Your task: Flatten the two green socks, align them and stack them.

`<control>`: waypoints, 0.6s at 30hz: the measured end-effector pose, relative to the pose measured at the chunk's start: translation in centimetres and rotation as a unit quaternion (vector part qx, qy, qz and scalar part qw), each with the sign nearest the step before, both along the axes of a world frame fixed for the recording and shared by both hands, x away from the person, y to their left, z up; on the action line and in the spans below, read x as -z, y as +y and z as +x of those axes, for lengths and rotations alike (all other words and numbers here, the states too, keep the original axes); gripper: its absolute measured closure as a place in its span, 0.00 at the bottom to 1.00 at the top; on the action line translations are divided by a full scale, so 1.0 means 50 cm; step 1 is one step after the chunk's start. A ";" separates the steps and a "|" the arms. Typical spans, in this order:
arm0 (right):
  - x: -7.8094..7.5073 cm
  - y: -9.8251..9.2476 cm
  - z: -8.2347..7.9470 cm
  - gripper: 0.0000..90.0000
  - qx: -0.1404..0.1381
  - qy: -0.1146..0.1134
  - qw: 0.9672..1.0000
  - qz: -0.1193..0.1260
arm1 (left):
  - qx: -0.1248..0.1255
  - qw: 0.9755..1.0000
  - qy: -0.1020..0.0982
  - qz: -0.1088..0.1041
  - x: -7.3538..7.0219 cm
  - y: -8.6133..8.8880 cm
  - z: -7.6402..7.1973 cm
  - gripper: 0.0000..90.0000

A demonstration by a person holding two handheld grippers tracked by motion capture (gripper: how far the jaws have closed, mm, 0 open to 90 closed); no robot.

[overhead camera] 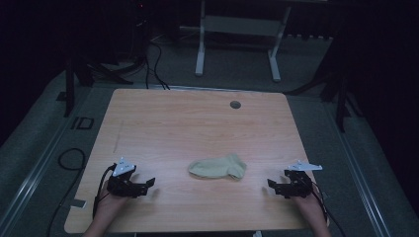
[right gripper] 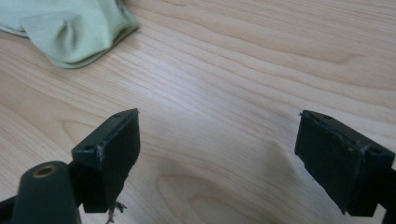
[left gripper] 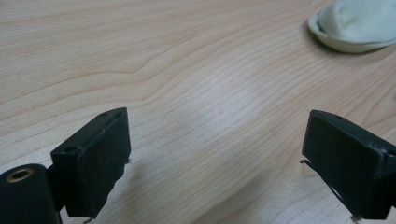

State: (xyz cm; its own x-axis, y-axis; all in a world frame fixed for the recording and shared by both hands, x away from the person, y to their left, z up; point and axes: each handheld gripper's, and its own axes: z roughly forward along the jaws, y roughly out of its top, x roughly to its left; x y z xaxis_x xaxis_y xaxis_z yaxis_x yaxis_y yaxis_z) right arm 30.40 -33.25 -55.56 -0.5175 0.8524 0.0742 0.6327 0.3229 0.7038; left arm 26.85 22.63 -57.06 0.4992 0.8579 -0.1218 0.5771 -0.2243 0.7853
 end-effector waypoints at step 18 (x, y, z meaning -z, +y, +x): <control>0.003 -0.062 -0.024 0.16 0.062 -0.046 0.997 0.006 | -0.040 0.998 -0.046 -0.004 -0.016 0.025 -0.031 0.09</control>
State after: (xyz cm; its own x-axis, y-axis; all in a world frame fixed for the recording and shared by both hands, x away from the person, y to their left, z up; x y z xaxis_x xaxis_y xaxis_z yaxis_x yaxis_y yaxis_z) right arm 29.22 -36.38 -55.69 -0.4127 0.9098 0.0429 0.6007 0.2365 0.7637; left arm 25.29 23.90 -56.26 0.4384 0.8947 -0.0852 0.5191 -0.1747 0.8367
